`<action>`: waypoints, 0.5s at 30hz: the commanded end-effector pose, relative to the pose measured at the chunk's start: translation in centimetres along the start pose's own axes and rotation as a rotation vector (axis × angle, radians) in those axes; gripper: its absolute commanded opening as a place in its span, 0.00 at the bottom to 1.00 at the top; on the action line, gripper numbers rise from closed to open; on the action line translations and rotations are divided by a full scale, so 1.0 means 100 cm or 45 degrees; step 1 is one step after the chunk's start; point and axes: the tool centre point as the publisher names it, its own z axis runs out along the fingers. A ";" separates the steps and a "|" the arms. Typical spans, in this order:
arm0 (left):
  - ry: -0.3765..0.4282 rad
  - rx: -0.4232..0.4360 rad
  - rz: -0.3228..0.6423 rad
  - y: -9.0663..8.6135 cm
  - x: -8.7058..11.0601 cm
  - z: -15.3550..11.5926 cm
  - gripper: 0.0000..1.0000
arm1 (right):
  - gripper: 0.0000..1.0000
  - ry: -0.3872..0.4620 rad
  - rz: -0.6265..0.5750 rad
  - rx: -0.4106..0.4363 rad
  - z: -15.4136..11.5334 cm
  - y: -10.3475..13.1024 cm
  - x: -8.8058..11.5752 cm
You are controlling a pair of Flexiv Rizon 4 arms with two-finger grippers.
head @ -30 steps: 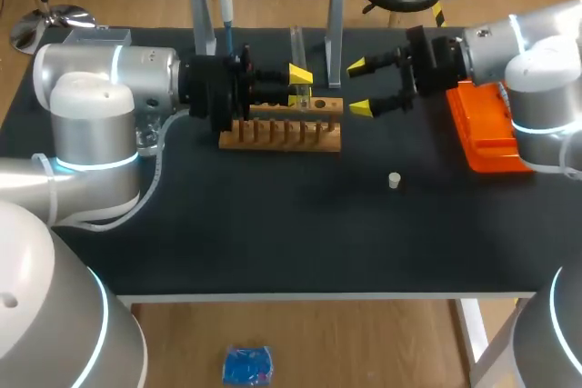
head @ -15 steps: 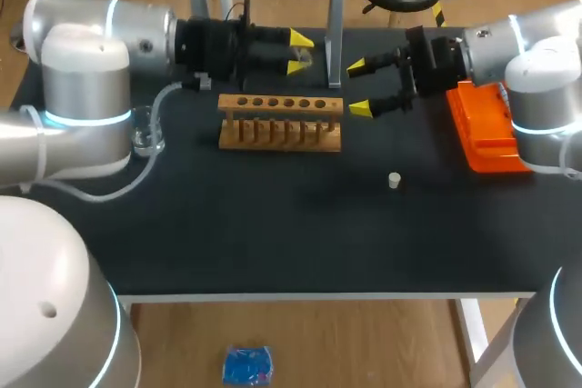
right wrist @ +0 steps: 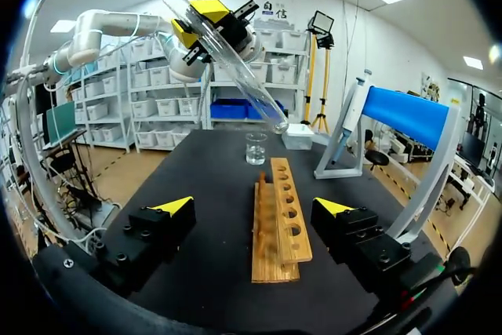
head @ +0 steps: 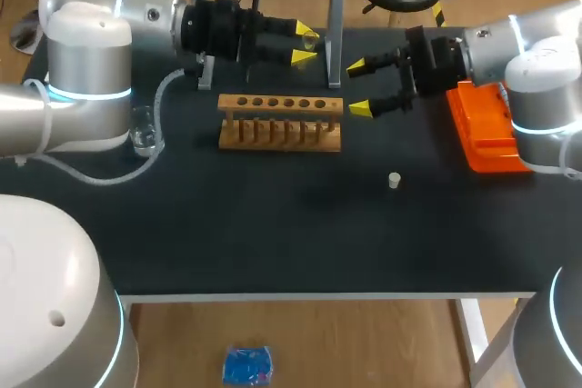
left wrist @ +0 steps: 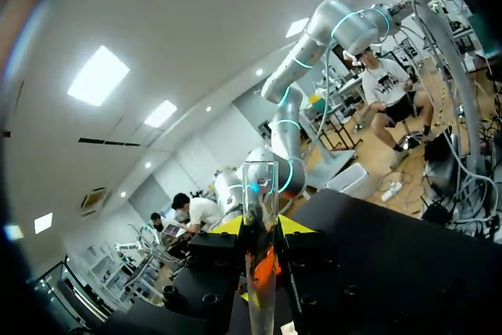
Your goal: Invert the test tube, pick up the pipette, mount the tip to pipette, aspirate from beaker and dispense into the tube, eject the tip, return the pipette, and cap with the stopper.
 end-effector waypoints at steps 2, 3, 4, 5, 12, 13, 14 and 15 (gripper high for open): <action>0.040 -0.016 -0.265 0.017 -0.010 0.002 0.00 | 1.00 -0.002 -0.001 0.002 0.000 0.000 0.001; 0.030 -0.010 -0.330 0.022 -0.013 0.000 0.00 | 1.00 -0.002 -0.001 0.002 0.000 0.000 0.001; 0.035 0.000 -0.418 0.027 -0.014 0.000 0.00 | 1.00 -0.002 -0.001 0.002 0.000 0.000 0.001; 0.044 -0.011 -0.444 0.030 -0.014 0.000 0.00 | 1.00 -0.002 -0.001 0.002 0.000 0.000 0.001; 0.012 0.000 -0.539 0.051 -0.021 -0.008 0.00 | 1.00 -0.002 -0.001 0.002 0.000 0.000 0.001; 0.017 0.012 -0.545 0.054 -0.021 -0.008 0.00 | 1.00 -0.002 -0.001 0.002 0.000 0.000 0.001; 0.004 0.028 -0.556 0.057 -0.020 -0.009 0.00 | 1.00 -0.002 -0.001 0.002 0.000 0.000 0.001; 0.005 0.042 -0.559 0.060 -0.020 -0.010 0.00 | 1.00 -0.002 -0.001 0.002 0.000 0.000 0.001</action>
